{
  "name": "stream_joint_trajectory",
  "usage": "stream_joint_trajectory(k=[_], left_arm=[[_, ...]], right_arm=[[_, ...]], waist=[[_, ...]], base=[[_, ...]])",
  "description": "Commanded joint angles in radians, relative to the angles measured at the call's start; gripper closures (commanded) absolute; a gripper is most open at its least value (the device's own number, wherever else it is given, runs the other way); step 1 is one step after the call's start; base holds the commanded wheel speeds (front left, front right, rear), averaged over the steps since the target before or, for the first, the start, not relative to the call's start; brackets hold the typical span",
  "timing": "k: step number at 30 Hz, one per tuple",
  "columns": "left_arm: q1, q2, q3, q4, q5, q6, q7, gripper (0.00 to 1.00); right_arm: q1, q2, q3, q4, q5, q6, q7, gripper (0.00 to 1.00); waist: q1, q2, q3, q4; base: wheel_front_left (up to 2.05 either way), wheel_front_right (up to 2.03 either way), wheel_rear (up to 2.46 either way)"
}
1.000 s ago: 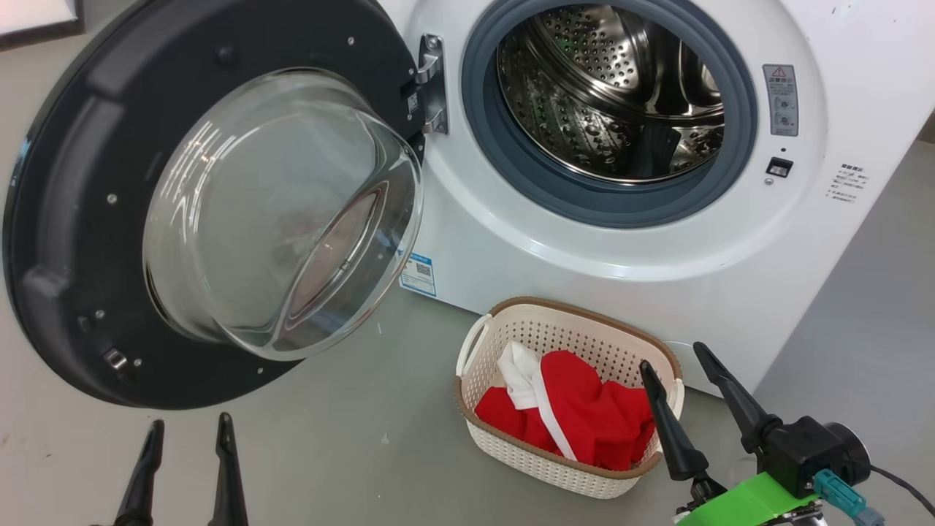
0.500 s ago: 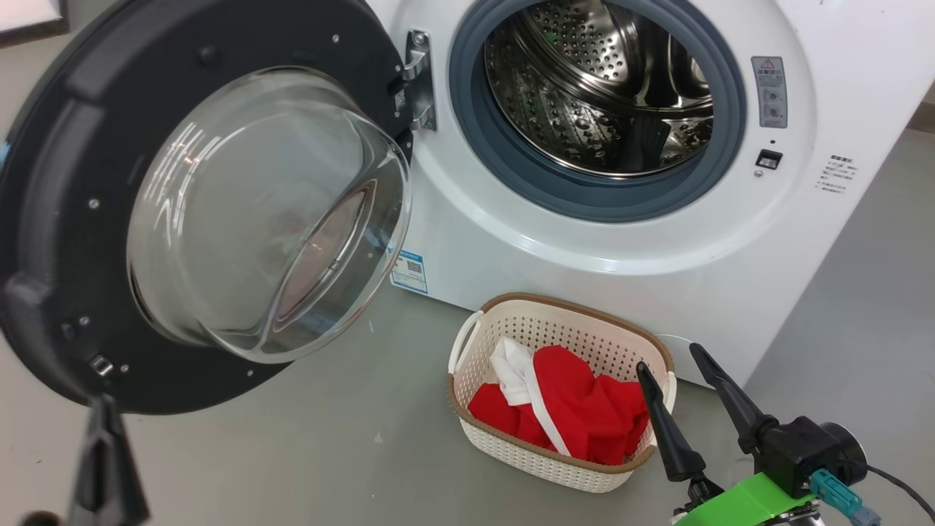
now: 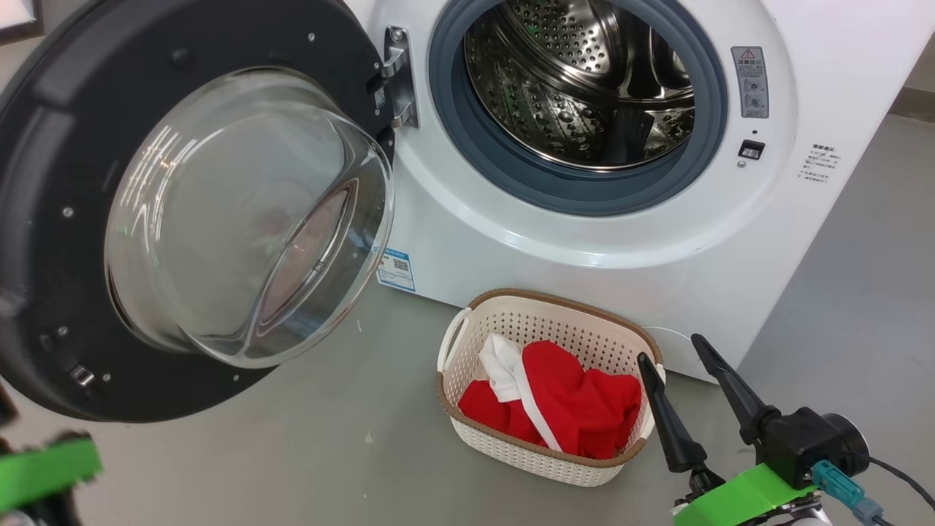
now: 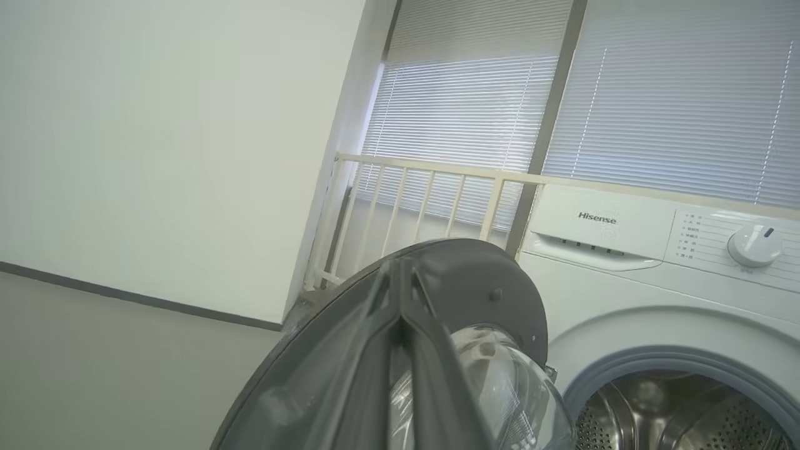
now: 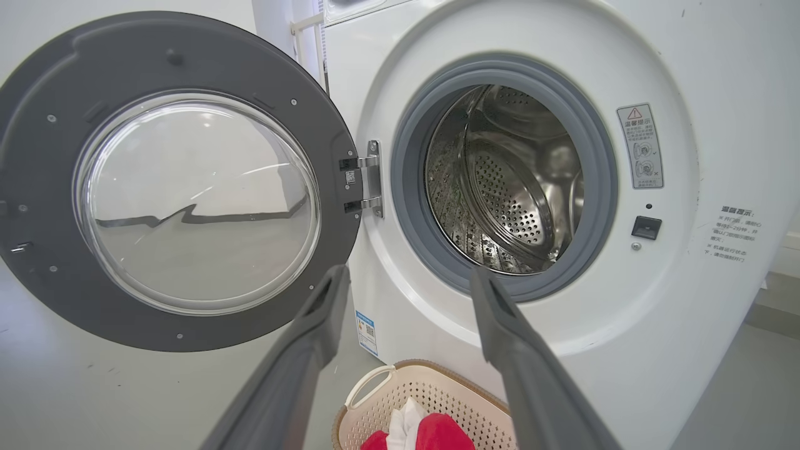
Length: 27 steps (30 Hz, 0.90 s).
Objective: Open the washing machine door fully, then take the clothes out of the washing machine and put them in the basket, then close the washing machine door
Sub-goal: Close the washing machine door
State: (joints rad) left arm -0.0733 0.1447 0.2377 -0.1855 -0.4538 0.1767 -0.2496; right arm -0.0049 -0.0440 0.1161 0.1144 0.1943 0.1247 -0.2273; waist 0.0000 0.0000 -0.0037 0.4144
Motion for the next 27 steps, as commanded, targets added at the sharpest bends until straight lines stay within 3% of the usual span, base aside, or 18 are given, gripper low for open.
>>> stream_joint_trajectory(k=[1,7,11,14,21,27], left_arm=[[-0.087,0.032,0.059,0.005,-0.049,-0.023,-0.008,1.00],[-0.259,0.065,0.148,0.144,-0.246,-0.081,0.022,1.00],[-0.342,0.072,0.199,0.220,-0.358,-0.099,0.054,1.00],[-0.401,0.111,0.229,0.307,-0.410,-0.112,0.084,1.00],[-0.557,0.178,0.280,0.598,-0.557,-0.123,0.203,1.00],[-0.652,0.235,0.293,0.799,-0.602,-0.116,0.267,1.00]], right_arm=[[-0.039,-0.006,0.023,-0.031,-0.003,0.006,0.002,0.00],[-0.038,-0.006,0.024,-0.038,-0.003,0.006,0.008,0.00],[-0.037,-0.006,0.022,-0.040,-0.003,0.006,0.010,0.00],[-0.035,-0.006,0.021,-0.042,-0.003,0.006,0.011,0.00],[-0.032,-0.006,0.019,-0.044,-0.007,0.006,0.015,0.00],[-0.032,-0.006,0.020,-0.053,-0.013,0.006,0.025,0.00]], waist=[[0.0000,0.0000,-0.001,-0.001],[0.0000,0.0000,-0.004,-0.009],[0.0000,0.0000,-0.006,-0.016],[0.0000,0.0000,-0.007,-0.023],[0.0000,0.0000,-0.011,-0.034],[0.0000,0.0000,-0.009,-0.044]], base=[[0.00,0.00,0.00],[0.00,0.00,0.00],[0.00,0.00,0.00],[0.00,0.00,0.00],[0.00,0.00,0.00],[0.00,0.00,0.00]])
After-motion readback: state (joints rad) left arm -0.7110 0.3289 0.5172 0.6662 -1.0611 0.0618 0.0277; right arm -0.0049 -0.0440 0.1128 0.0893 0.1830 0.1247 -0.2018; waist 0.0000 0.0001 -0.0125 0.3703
